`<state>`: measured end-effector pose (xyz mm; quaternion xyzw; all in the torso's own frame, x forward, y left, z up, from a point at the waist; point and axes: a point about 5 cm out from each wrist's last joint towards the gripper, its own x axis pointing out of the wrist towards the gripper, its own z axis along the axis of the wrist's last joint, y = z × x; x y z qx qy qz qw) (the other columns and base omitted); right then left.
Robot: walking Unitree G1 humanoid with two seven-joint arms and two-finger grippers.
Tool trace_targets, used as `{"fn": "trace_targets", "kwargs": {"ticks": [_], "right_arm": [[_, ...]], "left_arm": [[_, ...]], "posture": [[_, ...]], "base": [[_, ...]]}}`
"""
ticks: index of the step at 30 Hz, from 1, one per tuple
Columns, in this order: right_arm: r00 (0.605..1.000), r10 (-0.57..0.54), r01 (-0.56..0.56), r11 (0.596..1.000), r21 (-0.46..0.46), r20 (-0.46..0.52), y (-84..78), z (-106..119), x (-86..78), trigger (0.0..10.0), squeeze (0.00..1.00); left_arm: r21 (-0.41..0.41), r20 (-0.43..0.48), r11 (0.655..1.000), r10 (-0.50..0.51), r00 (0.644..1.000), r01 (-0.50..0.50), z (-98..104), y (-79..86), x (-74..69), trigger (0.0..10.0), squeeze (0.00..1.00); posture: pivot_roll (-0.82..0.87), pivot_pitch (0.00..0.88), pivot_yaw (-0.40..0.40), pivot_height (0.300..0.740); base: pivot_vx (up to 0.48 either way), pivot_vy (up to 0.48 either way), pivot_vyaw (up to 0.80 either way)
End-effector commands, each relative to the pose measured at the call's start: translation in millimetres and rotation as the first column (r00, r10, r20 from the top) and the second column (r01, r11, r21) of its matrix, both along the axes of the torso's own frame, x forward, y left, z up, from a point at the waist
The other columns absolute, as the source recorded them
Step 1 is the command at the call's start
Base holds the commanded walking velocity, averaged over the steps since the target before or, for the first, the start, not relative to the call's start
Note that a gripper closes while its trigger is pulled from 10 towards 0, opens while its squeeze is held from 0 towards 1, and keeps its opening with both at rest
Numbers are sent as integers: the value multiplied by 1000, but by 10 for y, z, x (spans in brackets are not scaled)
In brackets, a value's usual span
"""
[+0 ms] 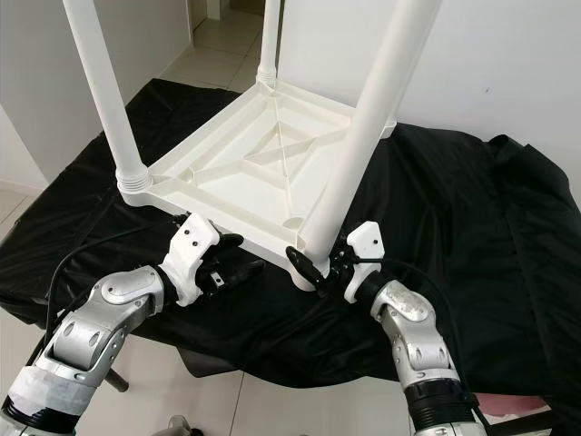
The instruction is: Building children table
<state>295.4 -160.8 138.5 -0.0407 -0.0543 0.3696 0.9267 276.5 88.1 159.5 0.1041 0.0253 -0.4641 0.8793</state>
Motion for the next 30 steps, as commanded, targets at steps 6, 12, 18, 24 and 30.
{"fn": "trace_targets", "kwargs": {"ticks": [6,12,18,24,30], "right_arm": [[999,32,-32,999,-31,-7,0,-7,94,10000,0],[999,31,-32,999,-11,-19,60,-59,178,4588,0],[999,43,-43,999,4,-19,86,-58,191,0,0],[998,50,-49,999,20,-31,84,-87,155,0,0],[999,26,-25,998,54,-23,111,-77,116,10000,0]], "left_arm": [[-2,18,994,-110,994,110,44,-108,-80,10000,0],[-7,22,990,-139,990,139,47,-176,-130,10000,0],[-9,23,989,-145,989,145,44,-217,-134,10000,0],[-7,26,990,-142,990,142,41,-212,-129,10000,0],[-2,26,990,-142,990,142,38,-206,-120,10000,0]], "posture": [[17,11,-91,740],[26,1,-99,740],[29,0,-103,740],[26,0,-101,740],[20,0,-99,740]], "base": [[0,0,0],[0,0,0],[0,0,0],[0,0,0],[0,0,0]]}}
